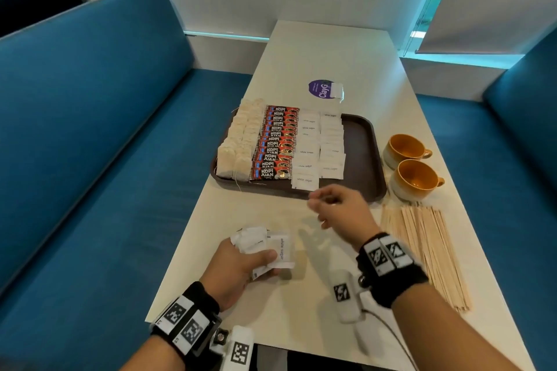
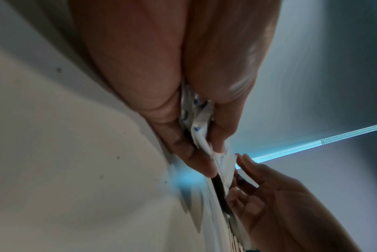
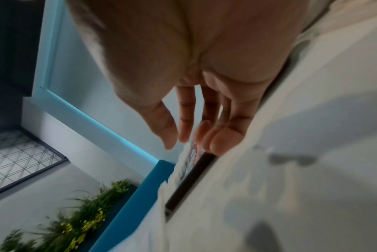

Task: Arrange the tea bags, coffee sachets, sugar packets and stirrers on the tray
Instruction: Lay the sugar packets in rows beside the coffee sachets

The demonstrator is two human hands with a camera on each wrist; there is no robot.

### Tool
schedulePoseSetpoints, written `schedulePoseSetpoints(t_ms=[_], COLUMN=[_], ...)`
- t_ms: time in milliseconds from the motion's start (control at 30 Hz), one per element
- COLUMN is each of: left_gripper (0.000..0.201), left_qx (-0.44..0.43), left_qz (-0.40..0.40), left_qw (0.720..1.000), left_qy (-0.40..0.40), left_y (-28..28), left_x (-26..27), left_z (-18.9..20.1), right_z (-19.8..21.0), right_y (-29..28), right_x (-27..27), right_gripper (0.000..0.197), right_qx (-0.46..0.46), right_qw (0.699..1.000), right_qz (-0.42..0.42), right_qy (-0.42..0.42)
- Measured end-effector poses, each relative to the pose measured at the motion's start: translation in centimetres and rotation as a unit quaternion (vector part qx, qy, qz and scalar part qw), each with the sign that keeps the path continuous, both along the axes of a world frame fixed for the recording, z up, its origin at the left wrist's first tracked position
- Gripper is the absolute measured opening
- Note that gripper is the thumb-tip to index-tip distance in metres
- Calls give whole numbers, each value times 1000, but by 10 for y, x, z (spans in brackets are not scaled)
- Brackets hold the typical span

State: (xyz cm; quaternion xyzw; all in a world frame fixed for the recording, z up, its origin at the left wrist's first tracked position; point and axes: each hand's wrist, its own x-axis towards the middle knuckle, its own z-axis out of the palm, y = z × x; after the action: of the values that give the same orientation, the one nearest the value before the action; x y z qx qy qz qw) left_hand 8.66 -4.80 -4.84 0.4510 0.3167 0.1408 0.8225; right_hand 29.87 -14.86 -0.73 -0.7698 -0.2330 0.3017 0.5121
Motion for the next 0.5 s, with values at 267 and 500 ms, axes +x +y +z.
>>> schedulePoseSetpoints(t_ms=[267,500], left_gripper=[45,48], left_qx=[45,18], left_qz=[3,39], left_qw=[999,999], left_qy=[0,-3], left_y=[-7,-10], left_x=[-3,-7], left_z=[2,12], right_z=[-21,-20], right_y=[-30,-41], right_x=[-76,-87], right_gripper=[28,9], right_qx=[30,95], right_qw=[978,963], right_qz=[32,-40], right_qy=[203,248])
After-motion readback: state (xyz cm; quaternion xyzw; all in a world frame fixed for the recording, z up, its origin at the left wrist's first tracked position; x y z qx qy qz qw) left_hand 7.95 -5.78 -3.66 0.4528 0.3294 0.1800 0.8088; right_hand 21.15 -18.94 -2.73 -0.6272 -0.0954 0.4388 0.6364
